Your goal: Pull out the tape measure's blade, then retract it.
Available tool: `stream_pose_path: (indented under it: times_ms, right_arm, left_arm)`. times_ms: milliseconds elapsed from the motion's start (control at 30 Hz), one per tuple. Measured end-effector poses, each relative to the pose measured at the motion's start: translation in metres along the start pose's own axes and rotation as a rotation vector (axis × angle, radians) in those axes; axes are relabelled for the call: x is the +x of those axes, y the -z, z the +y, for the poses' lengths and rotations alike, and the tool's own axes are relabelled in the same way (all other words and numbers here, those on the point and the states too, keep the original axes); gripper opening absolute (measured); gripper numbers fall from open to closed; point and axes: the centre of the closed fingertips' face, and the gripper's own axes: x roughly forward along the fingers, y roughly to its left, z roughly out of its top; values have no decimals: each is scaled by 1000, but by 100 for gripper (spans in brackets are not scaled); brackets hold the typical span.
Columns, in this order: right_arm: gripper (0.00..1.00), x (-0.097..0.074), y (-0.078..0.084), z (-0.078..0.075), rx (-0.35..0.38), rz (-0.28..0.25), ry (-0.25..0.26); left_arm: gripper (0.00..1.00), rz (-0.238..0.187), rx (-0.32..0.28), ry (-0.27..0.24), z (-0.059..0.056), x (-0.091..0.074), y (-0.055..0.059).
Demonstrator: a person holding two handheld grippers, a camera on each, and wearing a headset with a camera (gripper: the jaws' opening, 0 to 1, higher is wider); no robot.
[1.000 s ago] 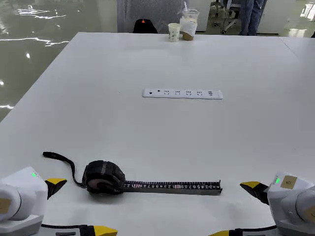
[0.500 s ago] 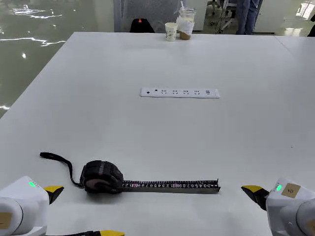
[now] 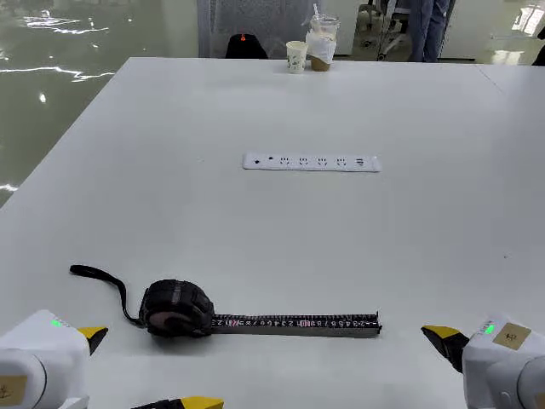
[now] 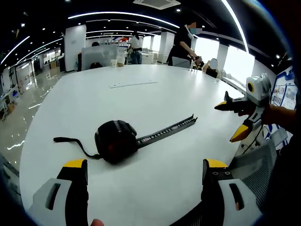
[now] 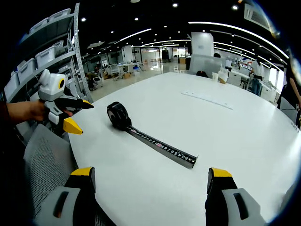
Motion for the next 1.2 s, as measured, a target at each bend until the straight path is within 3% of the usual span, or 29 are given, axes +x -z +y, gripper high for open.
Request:
stream_pose_path:
  times_ms: [167,367,533,733,867,1200]
  right_arm:
    - [99,-2,-4,2,8,-12,8]
    - [99,-4,-8,5,31,-27,15]
    - [99,-5,-11,7,44,-37,22]
    - [99,-5,-16,9,50,-45,29]
    - [99,-4,-18,10,60,-51,33]
    - [99,-5,-19,8,68,-55,46]
  left_arm:
    - [99,-13,-21,-22,-2,-2,-5]
    - [99,-26,-6,-42,-4,-3,-6]
    - [99,-32,-47,-61,-5,-4,-6]
    - [99,-25,-28,-87,-5,-5,-5]
    - [99,-43,-29,-118,-2,-7,-9]
    - [99,-35,-35,-128,-3,-6,-6]
